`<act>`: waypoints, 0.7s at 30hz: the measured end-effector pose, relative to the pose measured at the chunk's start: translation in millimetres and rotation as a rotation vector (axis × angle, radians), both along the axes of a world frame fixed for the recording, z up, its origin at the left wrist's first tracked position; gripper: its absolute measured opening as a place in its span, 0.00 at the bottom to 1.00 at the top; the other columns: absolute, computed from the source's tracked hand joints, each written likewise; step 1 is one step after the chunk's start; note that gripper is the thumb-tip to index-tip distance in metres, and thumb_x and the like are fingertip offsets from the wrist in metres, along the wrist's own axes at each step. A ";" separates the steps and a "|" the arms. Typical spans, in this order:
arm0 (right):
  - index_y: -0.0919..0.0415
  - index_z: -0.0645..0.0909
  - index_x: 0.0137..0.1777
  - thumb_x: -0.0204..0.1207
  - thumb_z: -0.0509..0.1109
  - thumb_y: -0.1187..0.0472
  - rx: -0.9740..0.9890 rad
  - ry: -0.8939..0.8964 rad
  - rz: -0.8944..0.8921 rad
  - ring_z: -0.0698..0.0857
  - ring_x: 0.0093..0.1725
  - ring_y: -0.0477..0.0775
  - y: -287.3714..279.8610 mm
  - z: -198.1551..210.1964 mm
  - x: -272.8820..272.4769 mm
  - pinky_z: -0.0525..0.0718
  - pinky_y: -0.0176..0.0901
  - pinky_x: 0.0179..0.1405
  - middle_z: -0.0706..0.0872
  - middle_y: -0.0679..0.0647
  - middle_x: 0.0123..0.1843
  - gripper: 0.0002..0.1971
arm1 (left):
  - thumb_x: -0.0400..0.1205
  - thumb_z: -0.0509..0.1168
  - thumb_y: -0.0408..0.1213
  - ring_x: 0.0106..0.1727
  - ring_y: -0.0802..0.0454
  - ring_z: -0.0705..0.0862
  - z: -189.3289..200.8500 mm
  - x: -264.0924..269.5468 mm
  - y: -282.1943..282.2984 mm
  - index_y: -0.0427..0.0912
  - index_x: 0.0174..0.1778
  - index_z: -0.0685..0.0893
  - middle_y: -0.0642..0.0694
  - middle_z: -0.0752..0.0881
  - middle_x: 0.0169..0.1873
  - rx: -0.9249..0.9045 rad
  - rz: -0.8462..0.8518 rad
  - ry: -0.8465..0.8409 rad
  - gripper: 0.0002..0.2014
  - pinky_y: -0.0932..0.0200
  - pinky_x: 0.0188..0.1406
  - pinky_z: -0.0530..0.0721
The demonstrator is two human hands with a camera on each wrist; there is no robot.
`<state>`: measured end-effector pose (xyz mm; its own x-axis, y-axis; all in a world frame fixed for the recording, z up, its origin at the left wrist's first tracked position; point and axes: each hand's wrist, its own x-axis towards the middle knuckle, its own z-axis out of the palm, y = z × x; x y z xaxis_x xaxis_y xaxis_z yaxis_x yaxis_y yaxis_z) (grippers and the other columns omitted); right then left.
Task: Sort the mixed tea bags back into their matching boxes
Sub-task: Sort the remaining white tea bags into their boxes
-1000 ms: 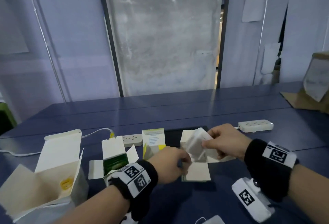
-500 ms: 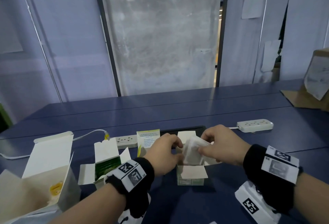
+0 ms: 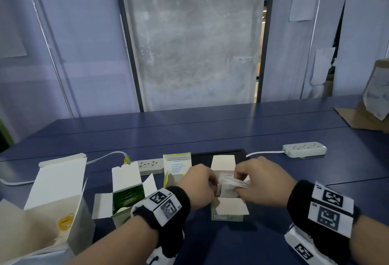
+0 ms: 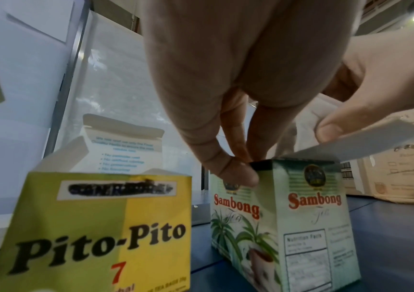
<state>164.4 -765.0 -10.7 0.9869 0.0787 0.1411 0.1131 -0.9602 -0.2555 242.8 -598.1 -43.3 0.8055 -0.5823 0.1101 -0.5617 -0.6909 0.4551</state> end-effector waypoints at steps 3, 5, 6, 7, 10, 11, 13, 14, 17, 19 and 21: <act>0.50 0.82 0.42 0.64 0.69 0.50 0.014 0.073 0.043 0.84 0.44 0.44 -3.1 -0.5 -1.6 0.85 0.46 0.45 0.87 0.41 0.42 0.08 | 0.77 0.62 0.30 0.42 0.55 0.78 -2.5 -0.1 -2.1 0.41 0.45 0.90 0.47 0.88 0.45 -0.016 0.013 0.051 0.11 0.65 0.41 0.75; 0.49 0.82 0.43 0.63 0.69 0.50 0.081 0.161 0.088 0.84 0.44 0.44 -4.4 0.3 -2.9 0.85 0.48 0.46 0.87 0.43 0.41 0.09 | 0.76 0.62 0.30 0.40 0.55 0.80 -4.2 1.4 -3.6 0.41 0.44 0.91 0.47 0.89 0.43 -0.037 0.025 0.078 0.11 0.66 0.39 0.75; 0.48 0.82 0.42 0.64 0.68 0.51 0.082 0.198 0.098 0.84 0.43 0.44 -3.7 0.6 -3.7 0.85 0.49 0.46 0.87 0.43 0.40 0.07 | 0.76 0.62 0.31 0.39 0.54 0.81 -4.8 2.1 -4.1 0.41 0.43 0.91 0.47 0.89 0.41 -0.042 0.034 0.089 0.11 0.65 0.38 0.76; 0.45 0.80 0.37 0.66 0.67 0.52 0.068 0.216 0.114 0.83 0.40 0.44 -4.4 -0.3 -4.3 0.85 0.49 0.45 0.85 0.43 0.37 0.02 | 0.76 0.63 0.31 0.37 0.53 0.81 -5.2 2.4 -4.8 0.41 0.42 0.91 0.47 0.89 0.38 -0.045 0.042 0.102 0.10 0.64 0.36 0.78; 0.47 0.75 0.26 0.71 0.67 0.52 -0.025 0.261 0.101 0.75 0.29 0.44 -1.9 -0.8 -4.5 0.78 0.46 0.33 0.78 0.44 0.27 0.12 | 0.76 0.63 0.30 0.28 0.55 0.81 -5.2 3.4 -5.6 0.41 0.37 0.90 0.52 0.83 0.25 -0.074 0.032 0.152 0.09 0.65 0.29 0.79; 0.49 0.74 0.24 0.72 0.67 0.52 -0.054 0.268 0.091 0.72 0.26 0.45 0.3 -1.2 -3.4 0.73 0.44 0.29 0.76 0.45 0.24 0.15 | 0.76 0.64 0.30 0.25 0.58 0.80 -4.9 3.6 -5.5 0.42 0.36 0.90 0.55 0.81 0.23 -0.080 0.023 0.164 0.10 0.66 0.27 0.79; 0.56 0.71 0.22 0.72 0.66 0.55 -0.127 0.270 0.059 0.68 0.23 0.47 6.5 -2.4 1.0 0.67 0.42 0.24 0.71 0.49 0.20 0.18 | 0.76 0.64 0.30 0.23 0.62 0.79 -4.3 3.6 -5.6 0.42 0.37 0.90 0.57 0.80 0.21 -0.074 0.007 0.168 0.09 0.69 0.23 0.77; 0.58 0.69 0.21 0.70 0.65 0.58 -0.175 0.272 0.040 0.67 0.24 0.49 10.1 -3.1 3.2 0.65 0.41 0.23 0.69 0.50 0.20 0.17 | 0.77 0.64 0.30 0.22 0.63 0.78 -4.1 3.2 -6.0 0.43 0.38 0.90 0.58 0.80 0.21 -0.065 0.003 0.165 0.09 0.71 0.21 0.75; 0.60 0.66 0.22 0.66 0.63 0.66 -0.317 0.257 -0.007 0.69 0.24 0.52 18.8 -6.3 8.7 0.64 0.37 0.22 0.69 0.50 0.23 0.14 | 0.76 0.64 0.30 0.24 0.64 0.77 -3.9 1.7 -6.2 0.44 0.39 0.91 0.58 0.80 0.23 -0.055 -0.008 0.160 0.09 0.71 0.21 0.74; 0.60 0.65 0.23 0.67 0.63 0.67 -0.349 0.258 -0.031 0.68 0.24 0.52 21.1 -8.1 10.1 0.64 0.36 0.22 0.69 0.51 0.24 0.14 | 0.77 0.65 0.30 0.24 0.63 0.77 -3.1 0.8 -5.2 0.43 0.40 0.91 0.57 0.80 0.23 -0.061 -0.011 0.167 0.09 0.71 0.23 0.74; 0.59 0.65 0.23 0.70 0.65 0.65 -0.328 0.285 -0.030 0.69 0.25 0.54 20.4 -9.5 11.3 0.65 0.37 0.23 0.69 0.51 0.24 0.16 | 0.78 0.64 0.30 0.25 0.61 0.78 -2.2 0.6 -3.9 0.42 0.41 0.91 0.57 0.80 0.23 -0.061 -0.007 0.171 0.09 0.70 0.24 0.75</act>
<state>175.7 -744.6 -20.1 0.9853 0.0446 -0.1651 0.0529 -0.9975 0.0465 243.4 -602.0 -45.5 0.8112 -0.5848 0.0069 -0.4773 -0.6552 0.5855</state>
